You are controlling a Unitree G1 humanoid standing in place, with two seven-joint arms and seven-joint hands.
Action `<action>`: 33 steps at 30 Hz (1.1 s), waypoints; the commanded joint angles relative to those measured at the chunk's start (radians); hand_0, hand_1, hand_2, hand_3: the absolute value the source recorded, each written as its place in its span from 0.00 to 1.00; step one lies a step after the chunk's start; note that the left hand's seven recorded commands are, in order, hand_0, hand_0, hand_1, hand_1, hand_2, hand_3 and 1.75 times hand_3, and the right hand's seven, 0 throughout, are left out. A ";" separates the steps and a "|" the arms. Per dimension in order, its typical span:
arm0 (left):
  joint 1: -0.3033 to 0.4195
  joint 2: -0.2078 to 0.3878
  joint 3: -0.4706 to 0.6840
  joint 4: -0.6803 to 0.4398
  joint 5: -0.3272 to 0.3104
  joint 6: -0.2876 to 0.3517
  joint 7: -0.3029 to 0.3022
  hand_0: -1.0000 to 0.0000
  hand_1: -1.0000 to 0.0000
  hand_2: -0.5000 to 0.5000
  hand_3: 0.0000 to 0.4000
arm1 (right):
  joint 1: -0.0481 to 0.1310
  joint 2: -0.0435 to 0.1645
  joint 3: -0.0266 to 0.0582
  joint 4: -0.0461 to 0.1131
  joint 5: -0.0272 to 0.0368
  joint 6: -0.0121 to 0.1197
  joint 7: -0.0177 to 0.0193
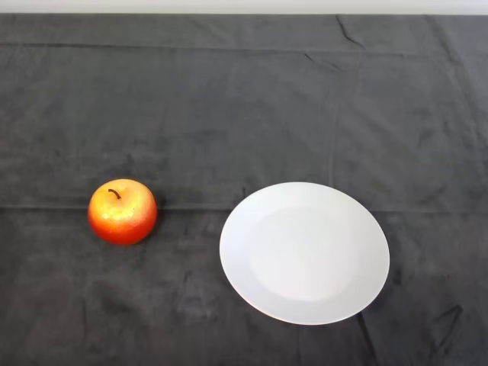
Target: Move the apple to the plate
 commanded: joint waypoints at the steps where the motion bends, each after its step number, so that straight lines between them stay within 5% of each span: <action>1: -0.035 -0.006 0.035 0.025 0.016 -0.023 0.011 1.00 1.00 0.50 0.00 | -0.013 -0.029 -0.0084 0.001 0.0135 0.002 0.0059; 33: -0.133 -0.041 -0.020 -0.052 0.090 -0.040 0.020 1.00 1.00 0.50 0.00 | -0.013 -0.028 -0.0088 0.001 0.0129 0.001 0.0059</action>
